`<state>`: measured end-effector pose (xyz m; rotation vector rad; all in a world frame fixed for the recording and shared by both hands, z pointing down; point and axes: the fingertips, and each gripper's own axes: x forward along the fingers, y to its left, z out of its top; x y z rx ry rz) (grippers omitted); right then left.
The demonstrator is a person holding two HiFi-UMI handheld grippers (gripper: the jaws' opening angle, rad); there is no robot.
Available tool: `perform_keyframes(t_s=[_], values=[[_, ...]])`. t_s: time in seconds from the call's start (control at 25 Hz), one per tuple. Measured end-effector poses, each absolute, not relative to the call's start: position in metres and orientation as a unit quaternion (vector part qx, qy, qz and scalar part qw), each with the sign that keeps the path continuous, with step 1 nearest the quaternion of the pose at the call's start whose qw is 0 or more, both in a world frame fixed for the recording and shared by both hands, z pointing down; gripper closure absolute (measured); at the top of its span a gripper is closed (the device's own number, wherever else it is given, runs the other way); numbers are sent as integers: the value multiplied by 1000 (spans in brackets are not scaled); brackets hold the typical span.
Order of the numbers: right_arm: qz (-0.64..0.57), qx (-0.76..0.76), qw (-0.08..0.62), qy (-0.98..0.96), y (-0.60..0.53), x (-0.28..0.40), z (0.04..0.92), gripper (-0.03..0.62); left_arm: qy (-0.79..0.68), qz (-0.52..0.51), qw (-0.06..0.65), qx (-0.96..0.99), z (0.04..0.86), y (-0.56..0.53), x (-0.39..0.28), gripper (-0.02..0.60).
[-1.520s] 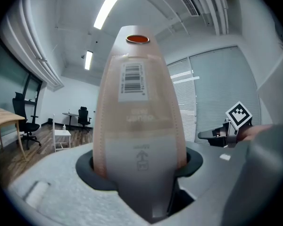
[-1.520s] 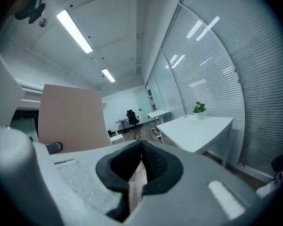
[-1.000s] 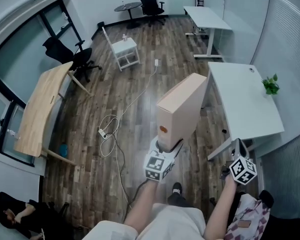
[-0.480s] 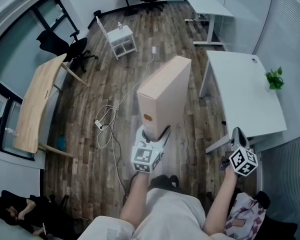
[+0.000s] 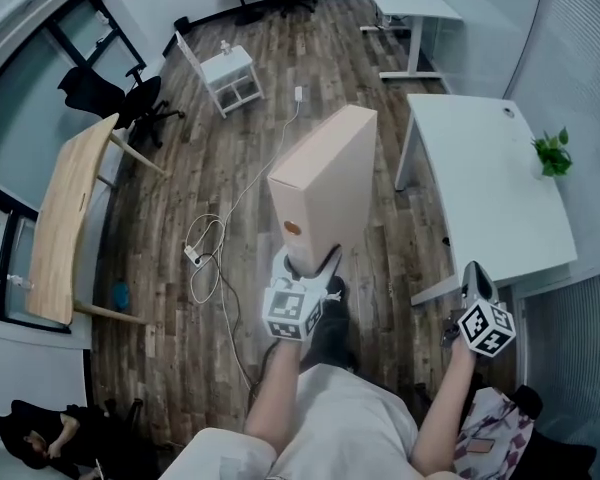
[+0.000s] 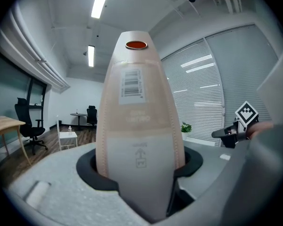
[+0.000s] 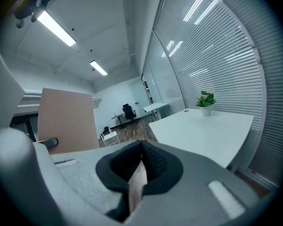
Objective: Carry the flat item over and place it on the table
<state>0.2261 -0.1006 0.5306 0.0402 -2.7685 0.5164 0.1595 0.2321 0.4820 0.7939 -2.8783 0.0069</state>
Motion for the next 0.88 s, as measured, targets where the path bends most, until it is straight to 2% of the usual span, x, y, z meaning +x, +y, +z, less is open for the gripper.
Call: perform_keyframes(t_s=[0.4,0.88], values=[[187,67,118,-973,-150,136,506,592,-942,16,56,331,463,175,50,279],[157,91,118,-976,-145,19,484,592,-923,0,63,378,461,148,-87,281]])
